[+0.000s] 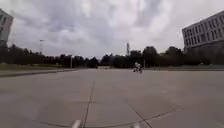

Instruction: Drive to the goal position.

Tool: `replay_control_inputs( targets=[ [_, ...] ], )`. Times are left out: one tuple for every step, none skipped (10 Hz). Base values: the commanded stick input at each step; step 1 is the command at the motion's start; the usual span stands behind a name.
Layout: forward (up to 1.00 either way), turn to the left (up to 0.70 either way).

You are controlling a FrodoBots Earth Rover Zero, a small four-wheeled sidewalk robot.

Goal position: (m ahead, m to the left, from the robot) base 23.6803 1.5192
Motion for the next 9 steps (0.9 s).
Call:
replay_control_inputs(
  targets=[
    [0.85, 0.00],
    [0.85, 0.00],
    [0.85, 0.00],
    [0.85, 0.00],
    [0.85, 0.00],
    [0.85, 0.00],
    [0.85, 0.00],
    [0.85, 0.00],
    [0.85, 0.00]
  ],
)
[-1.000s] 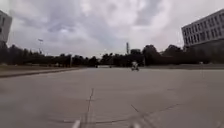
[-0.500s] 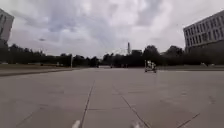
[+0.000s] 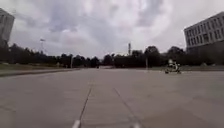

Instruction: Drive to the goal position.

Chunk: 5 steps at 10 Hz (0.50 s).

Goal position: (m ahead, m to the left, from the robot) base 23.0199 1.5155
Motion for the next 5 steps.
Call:
replay_control_inputs(
  targets=[
    [0.85, 0.00],
    [0.85, 0.00],
    [0.85, 0.00],
    [0.85, 0.00],
    [0.85, 0.00]
  ],
)
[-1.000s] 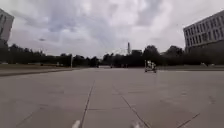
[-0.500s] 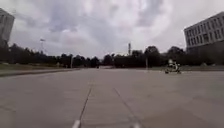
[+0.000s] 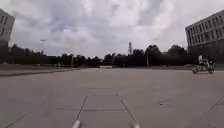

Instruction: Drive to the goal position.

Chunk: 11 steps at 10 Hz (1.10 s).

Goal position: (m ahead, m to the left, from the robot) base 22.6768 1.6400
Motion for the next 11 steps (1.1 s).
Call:
replay_control_inputs(
  targets=[
    [0.85, 0.00],
    [0.85, 0.00],
    [0.85, 0.00],
    [0.85, 0.00],
    [0.85, 0.00],
    [0.85, 0.00],
    [0.85, 0.00],
    [0.85, 0.00],
    [0.85, 0.00],
    [0.85, 0.00],
    [0.85, 0.00]
  ],
)
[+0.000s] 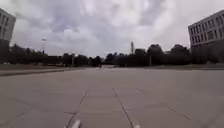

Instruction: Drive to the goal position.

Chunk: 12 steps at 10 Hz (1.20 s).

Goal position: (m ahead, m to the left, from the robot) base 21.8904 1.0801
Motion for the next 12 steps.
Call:
replay_control_inputs(
  targets=[
    [0.85, 0.00],
    [0.85, 0.00],
    [0.85, 0.00],
    [0.85, 0.00],
    [0.85, 0.00],
    [0.85, 0.00],
    [0.85, 0.00],
    [0.85, 0.00],
    [0.85, 0.00],
    [0.85, 0.00],
    [0.85, 0.00],
    [0.85, 0.00]
  ],
)
